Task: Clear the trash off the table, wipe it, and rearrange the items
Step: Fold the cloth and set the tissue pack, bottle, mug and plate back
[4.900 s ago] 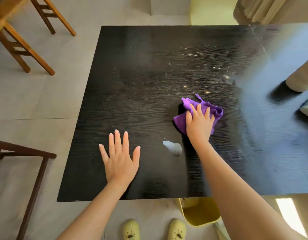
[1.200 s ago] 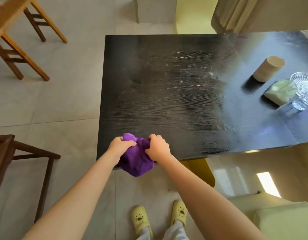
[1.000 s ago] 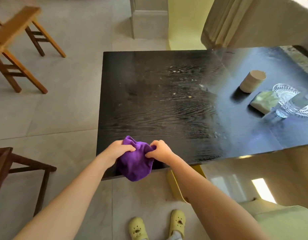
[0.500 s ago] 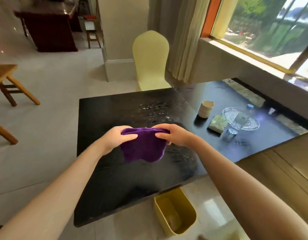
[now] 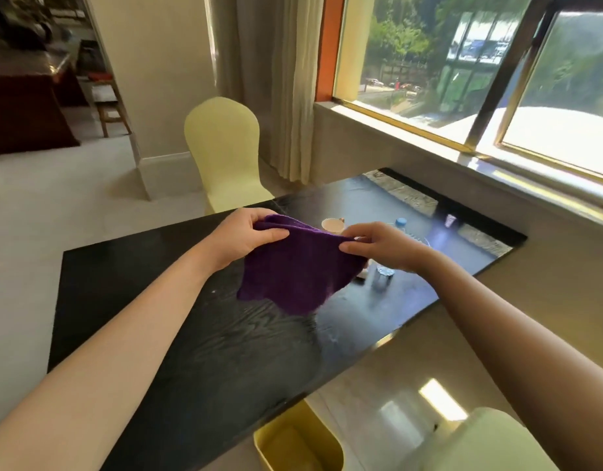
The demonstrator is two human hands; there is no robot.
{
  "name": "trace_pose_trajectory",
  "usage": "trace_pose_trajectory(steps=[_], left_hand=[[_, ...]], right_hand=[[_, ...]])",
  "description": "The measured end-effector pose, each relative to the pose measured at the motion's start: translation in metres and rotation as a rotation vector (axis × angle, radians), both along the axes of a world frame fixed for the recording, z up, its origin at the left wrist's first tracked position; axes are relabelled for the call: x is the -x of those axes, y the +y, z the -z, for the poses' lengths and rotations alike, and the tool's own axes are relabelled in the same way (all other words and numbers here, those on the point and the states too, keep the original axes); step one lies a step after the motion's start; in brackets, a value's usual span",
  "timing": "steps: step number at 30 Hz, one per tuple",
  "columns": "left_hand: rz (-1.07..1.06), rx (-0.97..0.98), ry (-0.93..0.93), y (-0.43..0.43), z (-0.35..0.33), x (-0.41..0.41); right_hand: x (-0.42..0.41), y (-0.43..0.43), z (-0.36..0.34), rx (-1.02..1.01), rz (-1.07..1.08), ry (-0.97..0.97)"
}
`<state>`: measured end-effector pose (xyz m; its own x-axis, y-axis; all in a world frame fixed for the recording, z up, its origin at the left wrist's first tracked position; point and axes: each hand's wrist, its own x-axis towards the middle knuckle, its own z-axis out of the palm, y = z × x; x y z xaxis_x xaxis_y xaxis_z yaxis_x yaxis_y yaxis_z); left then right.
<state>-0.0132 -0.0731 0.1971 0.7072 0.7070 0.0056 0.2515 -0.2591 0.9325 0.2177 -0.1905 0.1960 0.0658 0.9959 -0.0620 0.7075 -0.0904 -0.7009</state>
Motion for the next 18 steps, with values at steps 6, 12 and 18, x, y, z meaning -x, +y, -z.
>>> trace_pose_trajectory(steps=[6, 12, 18], left_hand=[[0.053, -0.066, 0.058, 0.004, 0.011, -0.056], [0.147, -0.157, 0.12, 0.02, 0.026, -0.1], [0.377, -0.106, 0.066, 0.037, 0.036, -0.141]], right_hand=[[-0.062, -0.013, 0.009, 0.169, -0.004, -0.03], [-0.104, -0.014, 0.023, 0.105, 0.113, -0.161], [-0.128, -0.013, 0.027, 0.096, 0.229, 0.068]])
